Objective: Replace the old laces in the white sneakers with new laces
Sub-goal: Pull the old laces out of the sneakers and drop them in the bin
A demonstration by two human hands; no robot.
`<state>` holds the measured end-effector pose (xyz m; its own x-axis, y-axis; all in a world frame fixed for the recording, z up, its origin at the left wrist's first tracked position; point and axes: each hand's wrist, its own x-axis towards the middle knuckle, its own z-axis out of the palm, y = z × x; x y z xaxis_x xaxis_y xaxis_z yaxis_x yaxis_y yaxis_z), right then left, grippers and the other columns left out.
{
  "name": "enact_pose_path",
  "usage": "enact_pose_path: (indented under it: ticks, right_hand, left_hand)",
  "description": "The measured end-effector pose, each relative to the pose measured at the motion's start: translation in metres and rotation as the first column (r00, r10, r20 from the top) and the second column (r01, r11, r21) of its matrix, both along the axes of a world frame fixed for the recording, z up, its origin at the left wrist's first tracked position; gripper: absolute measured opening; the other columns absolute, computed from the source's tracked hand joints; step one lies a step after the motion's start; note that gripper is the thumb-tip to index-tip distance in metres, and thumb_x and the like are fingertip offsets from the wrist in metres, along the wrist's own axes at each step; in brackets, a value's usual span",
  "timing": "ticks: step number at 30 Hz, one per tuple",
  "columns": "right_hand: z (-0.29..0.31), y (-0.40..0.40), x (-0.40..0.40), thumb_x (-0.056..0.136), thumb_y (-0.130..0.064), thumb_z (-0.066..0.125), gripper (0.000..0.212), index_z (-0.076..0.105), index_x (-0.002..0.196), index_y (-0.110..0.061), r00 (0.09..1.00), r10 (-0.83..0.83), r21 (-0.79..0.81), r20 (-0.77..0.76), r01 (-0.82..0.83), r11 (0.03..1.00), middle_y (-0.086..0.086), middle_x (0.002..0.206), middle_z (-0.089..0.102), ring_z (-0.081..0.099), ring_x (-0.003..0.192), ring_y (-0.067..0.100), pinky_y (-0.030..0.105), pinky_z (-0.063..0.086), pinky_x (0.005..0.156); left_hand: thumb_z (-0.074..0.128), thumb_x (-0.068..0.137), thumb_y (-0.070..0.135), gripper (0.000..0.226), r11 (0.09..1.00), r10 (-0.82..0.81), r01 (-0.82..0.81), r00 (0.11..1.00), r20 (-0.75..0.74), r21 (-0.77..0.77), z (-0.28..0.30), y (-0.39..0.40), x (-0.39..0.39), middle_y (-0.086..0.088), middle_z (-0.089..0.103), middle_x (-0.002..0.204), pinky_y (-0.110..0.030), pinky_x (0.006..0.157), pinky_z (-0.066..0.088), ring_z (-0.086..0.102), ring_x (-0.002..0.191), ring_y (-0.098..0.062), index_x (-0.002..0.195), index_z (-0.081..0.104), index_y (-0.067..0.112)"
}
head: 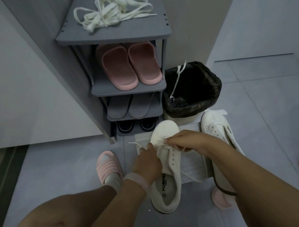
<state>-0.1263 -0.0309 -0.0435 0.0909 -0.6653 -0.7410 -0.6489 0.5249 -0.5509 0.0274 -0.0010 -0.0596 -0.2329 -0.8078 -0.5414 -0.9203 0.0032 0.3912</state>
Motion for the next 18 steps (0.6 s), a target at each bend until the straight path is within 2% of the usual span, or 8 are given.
enact_pose_path:
  ticks: [2,5,8,10,12,14,16,18]
  right_hand:
    - [0.009,0.004,-0.014,0.09,-0.04,0.053,0.039,0.044,0.058,-0.019,0.986,0.144,-0.043,-0.086,-0.148,0.988,-0.006,0.063,0.043,0.04,0.062,0.009,0.021,0.033,0.062]
    - [0.022,0.007,-0.038,0.087,-0.034,0.058,0.041,0.037,0.055,-0.018,0.905,0.281,-0.119,-0.319,-0.332,0.936,-0.005,0.062,0.038,0.038,0.061,0.009,0.025,0.031,0.059]
    - [0.023,0.011,-0.043,0.079,-0.031,0.062,0.039,0.037,0.051,-0.02,0.834,0.208,-0.184,-0.51,-0.343,0.921,-0.006,0.065,0.036,0.042,0.075,0.017,0.027,0.032,0.065]
    - [0.017,0.012,-0.038,0.078,-0.027,0.062,0.037,0.037,0.051,-0.02,0.848,0.087,-0.298,-0.522,-0.277,0.913,-0.005,0.065,0.036,0.043,0.077,0.018,0.025,0.029,0.057]
    - [0.012,0.012,-0.034,0.08,-0.019,0.061,0.032,0.044,0.053,-0.015,0.937,-0.157,-0.414,-0.313,0.014,0.91,-0.002,0.063,0.042,0.045,0.07,0.015,0.021,0.031,0.054]
    - [0.011,0.012,-0.029,0.083,-0.012,0.057,0.024,0.053,0.059,-0.011,0.925,-0.372,-0.35,0.075,0.374,0.859,0.003,0.065,0.051,0.049,0.068,0.014,0.022,0.039,0.062]
    - [0.012,0.015,-0.023,0.087,-0.009,0.052,0.026,0.057,0.062,-0.009,0.846,-0.432,-0.227,0.311,0.508,0.831,0.008,0.073,0.058,0.053,0.076,0.016,0.027,0.046,0.075]
    - [0.011,0.017,-0.021,0.09,-0.009,0.05,0.031,0.052,0.059,-0.01,0.795,-0.459,-0.177,0.397,0.557,0.812,0.007,0.069,0.056,0.054,0.075,0.017,0.025,0.047,0.074]
  left_hand:
    - [0.035,0.096,0.013,0.039,0.999,-0.008,0.007,1.0,0.021,0.048,0.001,-0.004,0.003,-0.02,0.041,0.127,-0.033,0.081,0.038,0.05,0.11,-0.035,0.133,0.024,0.006]
    - [0.037,0.096,0.013,0.035,0.99,-0.069,0.063,0.997,0.042,0.123,0.003,-0.006,0.005,-0.021,0.041,0.125,-0.032,0.076,0.037,0.051,0.108,-0.036,0.128,0.026,0.005]
    - [0.037,0.097,0.013,0.032,0.979,-0.114,0.102,0.992,0.06,0.175,0.005,-0.002,0.0,-0.022,0.039,0.127,-0.033,0.073,0.038,0.053,0.106,-0.036,0.126,0.027,0.004]
    - [0.036,0.096,0.009,0.03,0.98,-0.123,0.114,0.991,0.048,0.166,0.008,0.0,-0.004,-0.021,0.038,0.127,-0.034,0.074,0.039,0.052,0.105,-0.035,0.125,0.029,0.004]
    - [0.037,0.095,0.005,0.032,0.988,-0.103,0.099,0.994,0.024,0.117,0.012,0.0,-0.005,-0.02,0.037,0.127,-0.032,0.075,0.038,0.052,0.106,-0.035,0.126,0.028,0.004]
    - [0.037,0.094,0.004,0.032,0.994,-0.07,0.07,0.998,-0.001,0.082,0.014,-0.001,-0.004,-0.02,0.037,0.126,-0.03,0.073,0.037,0.053,0.104,-0.035,0.125,0.029,0.003]
    - [0.037,0.095,0.005,0.03,0.997,-0.04,0.041,0.999,-0.013,0.068,0.015,-0.001,-0.002,-0.019,0.038,0.126,-0.029,0.073,0.036,0.053,0.104,-0.034,0.124,0.03,0.003]
    - [0.037,0.095,0.006,0.031,0.998,-0.02,0.021,1.0,-0.014,0.065,0.015,-0.001,-0.003,-0.019,0.038,0.125,-0.029,0.076,0.038,0.052,0.105,-0.034,0.124,0.03,0.002]
